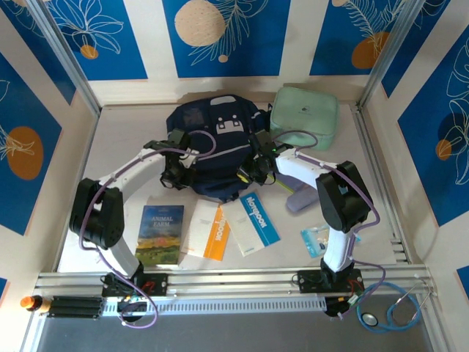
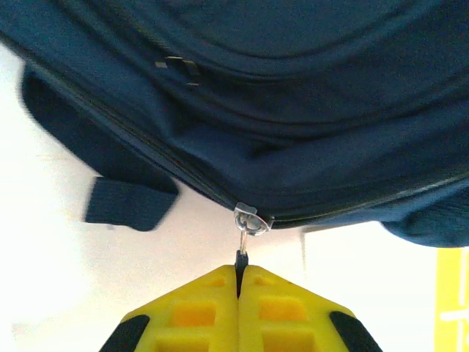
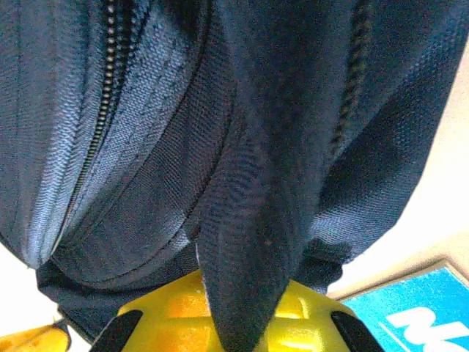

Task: Pack the student bag
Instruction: Unzip the student bag at the top-center of the table.

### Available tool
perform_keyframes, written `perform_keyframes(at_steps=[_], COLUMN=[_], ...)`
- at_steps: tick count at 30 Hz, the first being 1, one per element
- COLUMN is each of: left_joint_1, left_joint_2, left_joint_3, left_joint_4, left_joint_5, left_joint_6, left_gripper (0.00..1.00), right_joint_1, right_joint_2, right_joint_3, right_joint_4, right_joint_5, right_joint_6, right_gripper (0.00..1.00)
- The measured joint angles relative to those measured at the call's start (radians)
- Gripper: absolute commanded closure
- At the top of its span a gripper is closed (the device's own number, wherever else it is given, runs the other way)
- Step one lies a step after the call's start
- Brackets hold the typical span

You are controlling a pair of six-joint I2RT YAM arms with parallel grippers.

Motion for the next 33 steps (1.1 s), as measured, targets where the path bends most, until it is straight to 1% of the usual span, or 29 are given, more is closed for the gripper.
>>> perform_keyframes(at_steps=[5,12,15,22,33], left_joint_1=[0.051,0.105,0.126,0.187,0.222], left_joint_2=[0.054,0.165,0.211,0.288,0.305], left_joint_3=[0.025,0.124,0.167,0.254,0.293], left_joint_4=[-0.001,-0.004,-0.003,0.006,0.066], left_joint_5=[-0.032,-0.109,-0.127,-0.089,-0.066], left_joint_6=[0.017,0.017,0.016,0.005,-0.039], left_gripper=[1.00,1.00,1.00,1.00,1.00], right_joint_1=[0.000,0.000,0.000,0.000,0.016], right_joint_2=[-0.013,-0.014,-0.014,-0.016,-0.017], right_joint_3=[0.000,0.000,0.000,0.000,0.019], right_joint_4=[-0.019,-0.021,-0.019,-0.019,-0.031], right_joint_5=[0.036,0.045,0.046,0.055,0.095], right_joint_6=[-0.011,-0.037,-0.048,-0.072,-0.085], right_gripper=[1.00,1.00,1.00,1.00,1.00])
